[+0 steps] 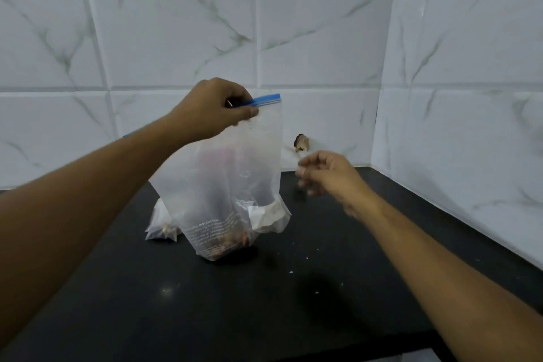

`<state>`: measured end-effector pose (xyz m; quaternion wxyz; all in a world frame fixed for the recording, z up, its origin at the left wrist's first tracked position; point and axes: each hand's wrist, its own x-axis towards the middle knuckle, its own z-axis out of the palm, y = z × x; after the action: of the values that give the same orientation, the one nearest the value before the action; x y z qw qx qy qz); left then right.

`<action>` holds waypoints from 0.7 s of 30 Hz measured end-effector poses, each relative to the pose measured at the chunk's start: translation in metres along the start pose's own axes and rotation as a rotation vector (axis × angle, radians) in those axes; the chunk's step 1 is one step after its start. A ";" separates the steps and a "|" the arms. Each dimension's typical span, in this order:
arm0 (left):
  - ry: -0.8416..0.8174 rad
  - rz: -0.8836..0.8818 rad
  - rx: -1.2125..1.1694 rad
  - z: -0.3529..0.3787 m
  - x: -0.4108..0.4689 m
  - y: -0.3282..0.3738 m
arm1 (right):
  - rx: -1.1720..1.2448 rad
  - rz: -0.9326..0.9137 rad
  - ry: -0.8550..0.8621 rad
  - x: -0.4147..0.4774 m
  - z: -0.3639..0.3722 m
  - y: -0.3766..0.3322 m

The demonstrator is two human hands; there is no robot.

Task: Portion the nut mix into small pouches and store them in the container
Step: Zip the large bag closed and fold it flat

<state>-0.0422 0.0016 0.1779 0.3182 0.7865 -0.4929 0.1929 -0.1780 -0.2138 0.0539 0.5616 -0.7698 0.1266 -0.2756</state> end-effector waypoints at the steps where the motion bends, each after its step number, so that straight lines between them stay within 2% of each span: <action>1: 0.006 -0.008 -0.015 0.000 0.000 -0.001 | -0.017 0.085 -0.029 -0.005 0.003 0.014; 4: 0.007 -0.037 -0.072 0.000 -0.002 -0.003 | -0.063 0.290 -0.099 -0.017 0.016 0.047; 6: 0.008 -0.039 -0.090 0.000 -0.002 -0.004 | -0.014 0.353 -0.101 -0.020 0.027 0.059; 13: 0.020 -0.048 -0.088 0.000 -0.003 -0.008 | 0.184 0.377 -0.072 -0.018 0.038 0.061; 17: 0.014 -0.047 -0.096 0.002 -0.002 -0.009 | 0.284 0.382 -0.115 -0.016 0.036 0.061; 21: 0.025 -0.052 -0.097 0.001 0.001 -0.010 | 0.233 0.356 -0.084 -0.016 0.034 0.060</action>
<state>-0.0333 0.0038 0.1747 0.3670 0.7802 -0.4771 0.1702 -0.1649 -0.1990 -0.0144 0.6914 -0.6759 0.2042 -0.1527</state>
